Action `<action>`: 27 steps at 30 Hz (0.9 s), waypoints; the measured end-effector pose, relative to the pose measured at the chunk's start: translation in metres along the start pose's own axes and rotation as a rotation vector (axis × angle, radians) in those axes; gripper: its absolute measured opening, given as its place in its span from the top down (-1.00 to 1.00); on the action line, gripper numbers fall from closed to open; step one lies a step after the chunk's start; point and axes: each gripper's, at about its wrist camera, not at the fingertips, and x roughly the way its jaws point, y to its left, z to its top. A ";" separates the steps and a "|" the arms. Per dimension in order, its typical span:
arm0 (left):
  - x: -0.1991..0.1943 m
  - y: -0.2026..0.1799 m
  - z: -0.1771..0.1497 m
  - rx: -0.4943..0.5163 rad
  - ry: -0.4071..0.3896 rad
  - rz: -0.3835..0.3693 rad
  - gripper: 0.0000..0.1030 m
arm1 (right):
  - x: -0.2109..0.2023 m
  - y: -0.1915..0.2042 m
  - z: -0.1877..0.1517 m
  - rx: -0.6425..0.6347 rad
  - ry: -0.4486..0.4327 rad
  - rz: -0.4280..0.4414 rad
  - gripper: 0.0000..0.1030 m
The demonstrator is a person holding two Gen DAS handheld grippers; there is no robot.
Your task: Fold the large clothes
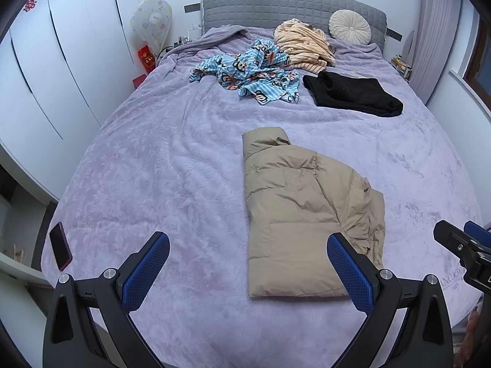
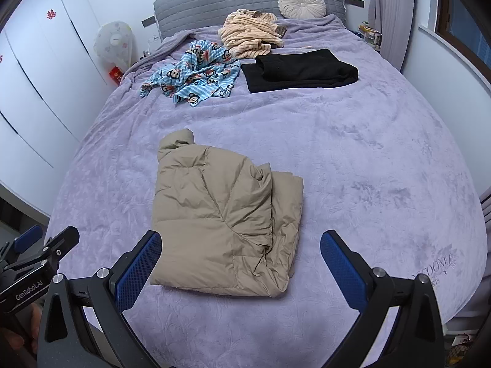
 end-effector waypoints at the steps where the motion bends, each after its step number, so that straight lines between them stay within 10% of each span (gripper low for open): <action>1: 0.000 0.000 0.000 0.000 0.000 -0.001 -1.00 | 0.000 0.000 0.000 0.000 -0.001 -0.001 -1.00; 27: 0.000 0.000 0.000 0.000 0.000 0.001 -1.00 | 0.001 0.002 -0.001 0.002 -0.002 -0.002 -0.99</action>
